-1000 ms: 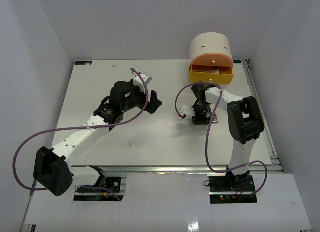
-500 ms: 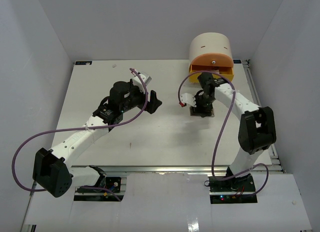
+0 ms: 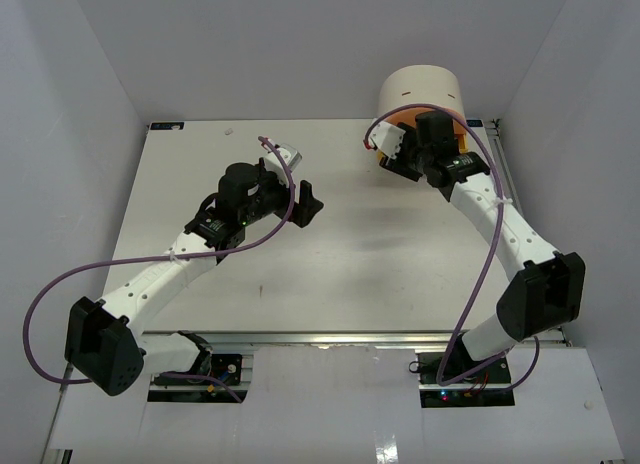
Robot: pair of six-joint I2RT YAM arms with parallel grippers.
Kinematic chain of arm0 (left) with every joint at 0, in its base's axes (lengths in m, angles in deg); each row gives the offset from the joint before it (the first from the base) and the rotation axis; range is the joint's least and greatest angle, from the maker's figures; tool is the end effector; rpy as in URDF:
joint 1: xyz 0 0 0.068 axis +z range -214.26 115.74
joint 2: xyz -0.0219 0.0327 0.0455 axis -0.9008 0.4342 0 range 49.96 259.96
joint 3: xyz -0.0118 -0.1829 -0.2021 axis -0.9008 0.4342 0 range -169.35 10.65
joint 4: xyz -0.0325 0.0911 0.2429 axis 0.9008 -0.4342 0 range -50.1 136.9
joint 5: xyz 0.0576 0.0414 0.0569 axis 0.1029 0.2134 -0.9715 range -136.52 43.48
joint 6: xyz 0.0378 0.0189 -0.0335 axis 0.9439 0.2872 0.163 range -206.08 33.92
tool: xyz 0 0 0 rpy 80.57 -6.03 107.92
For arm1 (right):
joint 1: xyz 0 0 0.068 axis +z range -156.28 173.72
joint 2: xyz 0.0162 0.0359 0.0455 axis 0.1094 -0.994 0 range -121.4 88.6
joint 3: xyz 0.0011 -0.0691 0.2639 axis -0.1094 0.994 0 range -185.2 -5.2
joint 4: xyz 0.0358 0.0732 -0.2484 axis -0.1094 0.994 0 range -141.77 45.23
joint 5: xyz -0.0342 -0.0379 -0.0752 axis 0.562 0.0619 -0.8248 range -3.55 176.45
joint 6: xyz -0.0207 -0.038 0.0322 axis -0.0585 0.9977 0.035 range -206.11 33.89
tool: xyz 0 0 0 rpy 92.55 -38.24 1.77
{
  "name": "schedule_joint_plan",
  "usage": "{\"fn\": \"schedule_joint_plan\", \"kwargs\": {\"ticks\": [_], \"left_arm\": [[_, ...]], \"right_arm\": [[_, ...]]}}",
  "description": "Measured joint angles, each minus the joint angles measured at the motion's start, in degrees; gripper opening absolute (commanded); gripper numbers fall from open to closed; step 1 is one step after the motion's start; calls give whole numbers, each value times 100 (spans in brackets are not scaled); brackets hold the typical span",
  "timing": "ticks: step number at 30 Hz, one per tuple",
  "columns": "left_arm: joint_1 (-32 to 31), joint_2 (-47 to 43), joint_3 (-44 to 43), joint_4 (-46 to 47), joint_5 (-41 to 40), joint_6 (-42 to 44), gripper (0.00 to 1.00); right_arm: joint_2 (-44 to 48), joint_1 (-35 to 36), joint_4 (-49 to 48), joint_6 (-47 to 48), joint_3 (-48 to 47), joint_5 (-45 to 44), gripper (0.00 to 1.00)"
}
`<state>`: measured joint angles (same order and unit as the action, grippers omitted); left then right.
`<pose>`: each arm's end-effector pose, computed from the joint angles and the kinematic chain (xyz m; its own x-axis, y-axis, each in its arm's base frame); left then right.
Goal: Organize the makeup
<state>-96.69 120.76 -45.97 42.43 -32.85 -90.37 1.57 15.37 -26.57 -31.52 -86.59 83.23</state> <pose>0.2389 -0.1616 0.3263 -0.3224 0.1186 -0.9391 0.6878 0.7110 -0.1463 0.3260 0.1273 0.3565 -0.0123 -0.8805 -0.4740 -0.5759 0.3938 -0.7165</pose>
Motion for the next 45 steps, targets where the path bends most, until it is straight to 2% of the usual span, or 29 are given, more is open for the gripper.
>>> {"fn": "schedule_joint_plan", "kwargs": {"ticks": [8, 14, 25, 27, 29, 38, 41, 45], "left_arm": [[0, 0, 2, 4, -34, 0, 98], [5, 0, 2, 2, -39, 0, 98], [7, 0, 2, 2, -59, 2, 98], [7, 0, 2, 2, -63, 2, 98], [7, 0, 2, 2, -65, 2, 98], [7, 0, 2, 2, -68, 2, 98], [7, 0, 2, 2, -76, 4, 98], [7, 0, 2, 6, -83, 22, 98]], "right_arm": [[-308, 8, -2179, -186, 249, -1275, 43], [-750, 11, -3313, 144, 463, -1758, 53], [-1151, 11, -4098, 494, 623, -1941, 84], [-1167, 11, -4160, 518, 625, -1941, 94], [-1171, 11, -4216, 535, 632, -1943, 98], [-1171, 11, -4379, 556, 786, -1938, 96], [-1169, 11, -4331, 469, 789, -1881, 90], [-947, -27, -3737, -115, 797, -1434, 90]]}}
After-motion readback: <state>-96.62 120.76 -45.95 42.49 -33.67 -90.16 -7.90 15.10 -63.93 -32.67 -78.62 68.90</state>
